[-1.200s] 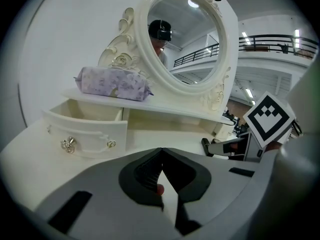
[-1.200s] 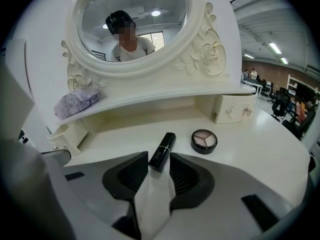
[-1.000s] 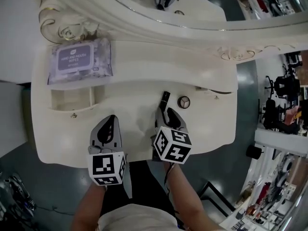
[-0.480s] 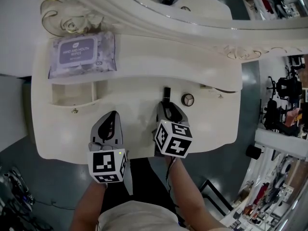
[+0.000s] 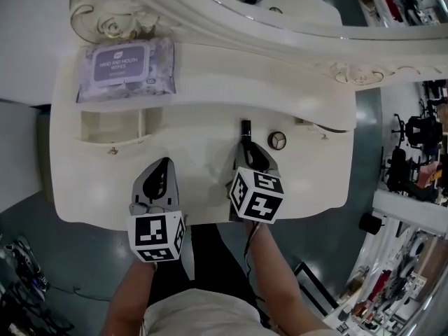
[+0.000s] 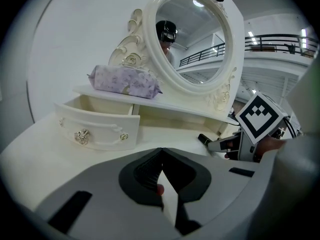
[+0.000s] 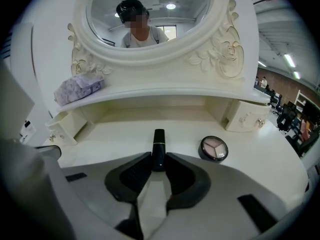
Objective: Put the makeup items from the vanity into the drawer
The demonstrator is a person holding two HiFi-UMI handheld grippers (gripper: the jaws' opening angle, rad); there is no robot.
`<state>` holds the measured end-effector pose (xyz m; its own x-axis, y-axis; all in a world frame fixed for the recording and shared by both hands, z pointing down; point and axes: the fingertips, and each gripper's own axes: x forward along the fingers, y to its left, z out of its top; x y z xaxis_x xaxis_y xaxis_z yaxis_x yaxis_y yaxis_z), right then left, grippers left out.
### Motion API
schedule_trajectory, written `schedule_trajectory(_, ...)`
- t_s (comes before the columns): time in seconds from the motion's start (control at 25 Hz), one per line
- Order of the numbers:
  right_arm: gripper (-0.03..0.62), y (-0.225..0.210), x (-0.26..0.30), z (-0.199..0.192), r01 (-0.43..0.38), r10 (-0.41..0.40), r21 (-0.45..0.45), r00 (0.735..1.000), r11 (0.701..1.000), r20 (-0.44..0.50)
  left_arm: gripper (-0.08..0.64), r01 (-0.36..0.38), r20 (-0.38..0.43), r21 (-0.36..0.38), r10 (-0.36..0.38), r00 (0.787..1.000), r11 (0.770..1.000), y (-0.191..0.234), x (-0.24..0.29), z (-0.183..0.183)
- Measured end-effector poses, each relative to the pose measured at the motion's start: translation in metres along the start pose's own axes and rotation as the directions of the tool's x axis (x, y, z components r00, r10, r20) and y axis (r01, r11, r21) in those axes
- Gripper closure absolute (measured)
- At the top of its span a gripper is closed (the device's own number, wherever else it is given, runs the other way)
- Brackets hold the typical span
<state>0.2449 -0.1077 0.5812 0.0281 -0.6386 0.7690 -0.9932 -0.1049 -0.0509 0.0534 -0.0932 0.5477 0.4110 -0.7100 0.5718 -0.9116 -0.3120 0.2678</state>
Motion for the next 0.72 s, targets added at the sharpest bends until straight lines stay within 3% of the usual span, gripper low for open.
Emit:
schedule_trajectory(0.44,0.492,0.015,-0.024,0.021,-0.059,0.060,-0.017,0.996,0.998,0.060,0.549,-0.049,0.047,-0.019,0.050,0.998,0.999,0.008,-0.019,0.013)
schedule_trajectory(0.72,0.492,0.046,-0.046,0.040,-0.127,0.135,-0.078,0.986,0.989,0.102,0.551,-0.081,0.090,-0.048,0.085,0.992,0.996,0.017,-0.034,0.028)
